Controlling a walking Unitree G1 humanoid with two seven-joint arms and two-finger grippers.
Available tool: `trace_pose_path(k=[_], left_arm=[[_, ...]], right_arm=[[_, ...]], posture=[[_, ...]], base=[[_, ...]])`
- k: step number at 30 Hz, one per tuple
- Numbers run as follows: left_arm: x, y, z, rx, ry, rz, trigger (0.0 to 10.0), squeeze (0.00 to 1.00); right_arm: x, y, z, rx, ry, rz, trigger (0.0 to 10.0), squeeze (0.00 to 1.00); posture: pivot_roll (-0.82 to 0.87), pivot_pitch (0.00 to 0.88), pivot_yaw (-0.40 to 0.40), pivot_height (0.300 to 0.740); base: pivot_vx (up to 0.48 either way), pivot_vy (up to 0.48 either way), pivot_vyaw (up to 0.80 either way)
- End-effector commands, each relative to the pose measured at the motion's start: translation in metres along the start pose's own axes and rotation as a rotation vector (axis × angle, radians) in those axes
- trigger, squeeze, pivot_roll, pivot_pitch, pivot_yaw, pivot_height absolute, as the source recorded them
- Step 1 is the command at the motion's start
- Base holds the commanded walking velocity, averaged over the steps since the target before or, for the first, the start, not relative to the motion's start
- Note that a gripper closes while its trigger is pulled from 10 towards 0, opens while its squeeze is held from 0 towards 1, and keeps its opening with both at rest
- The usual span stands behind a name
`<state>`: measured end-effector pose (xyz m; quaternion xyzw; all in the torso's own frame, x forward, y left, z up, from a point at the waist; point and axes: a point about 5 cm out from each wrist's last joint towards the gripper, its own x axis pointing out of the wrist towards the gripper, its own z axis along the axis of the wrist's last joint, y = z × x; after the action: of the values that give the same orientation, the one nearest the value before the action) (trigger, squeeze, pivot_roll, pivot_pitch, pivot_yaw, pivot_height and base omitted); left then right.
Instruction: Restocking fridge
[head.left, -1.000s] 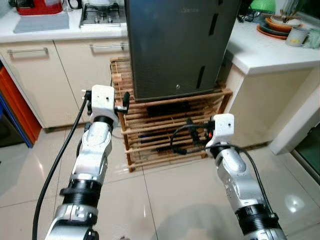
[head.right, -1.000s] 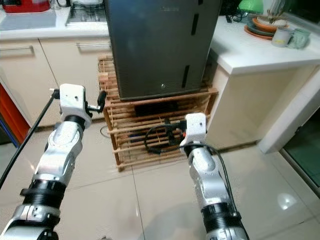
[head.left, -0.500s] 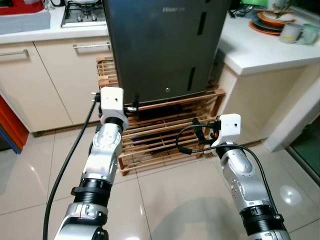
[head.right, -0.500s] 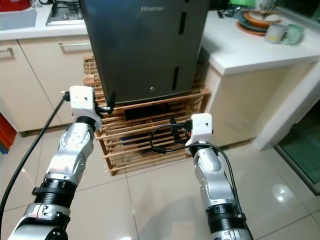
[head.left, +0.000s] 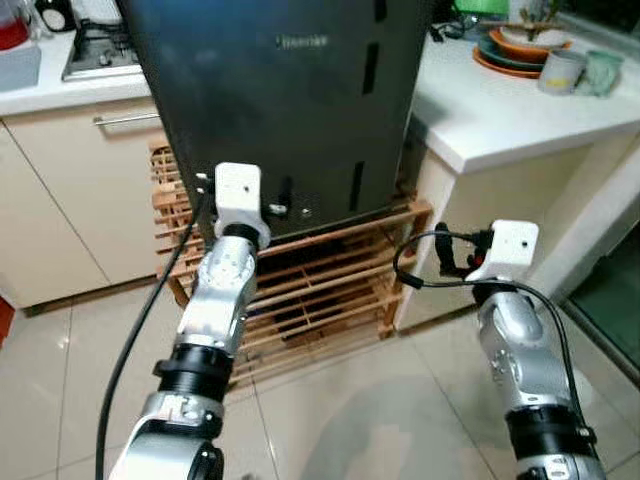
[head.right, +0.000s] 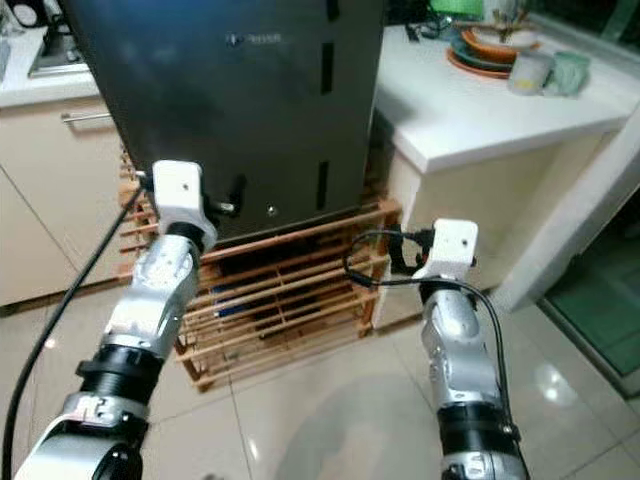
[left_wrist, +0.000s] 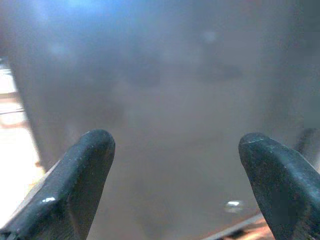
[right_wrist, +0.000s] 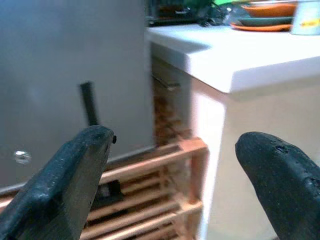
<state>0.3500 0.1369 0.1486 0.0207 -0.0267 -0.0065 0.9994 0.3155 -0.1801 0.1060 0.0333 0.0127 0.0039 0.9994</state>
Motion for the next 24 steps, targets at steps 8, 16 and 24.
trace_pose_path(k=[8, 16, 24], left_arm=[[0.000, 0.007, -0.003, 0.002, 0.010, 0.017, 10.0, 0.00], [-0.003, 0.008, 0.001, 0.007, -0.039, -0.014, 10.0, 0.00], [-0.012, 0.012, 0.003, 0.017, -0.084, -0.044, 10.0, 0.00]], right_arm=[[0.000, 0.003, -0.005, 0.010, 0.014, -0.001, 10.0, 0.00], [-0.004, -0.002, -0.006, 0.005, 0.004, -0.011, 10.0, 0.00], [-0.006, -0.003, -0.009, 0.002, 0.007, -0.011, 10.0, 0.00]], posture=[[-0.09, 0.000, 0.014, 0.740], [-0.10, 0.000, 0.018, 0.740], [-0.09, 0.000, 0.019, 0.740]], base=[[0.000, 0.480, -0.80], [0.000, 0.480, -0.68], [0.000, 0.478, 0.00]])
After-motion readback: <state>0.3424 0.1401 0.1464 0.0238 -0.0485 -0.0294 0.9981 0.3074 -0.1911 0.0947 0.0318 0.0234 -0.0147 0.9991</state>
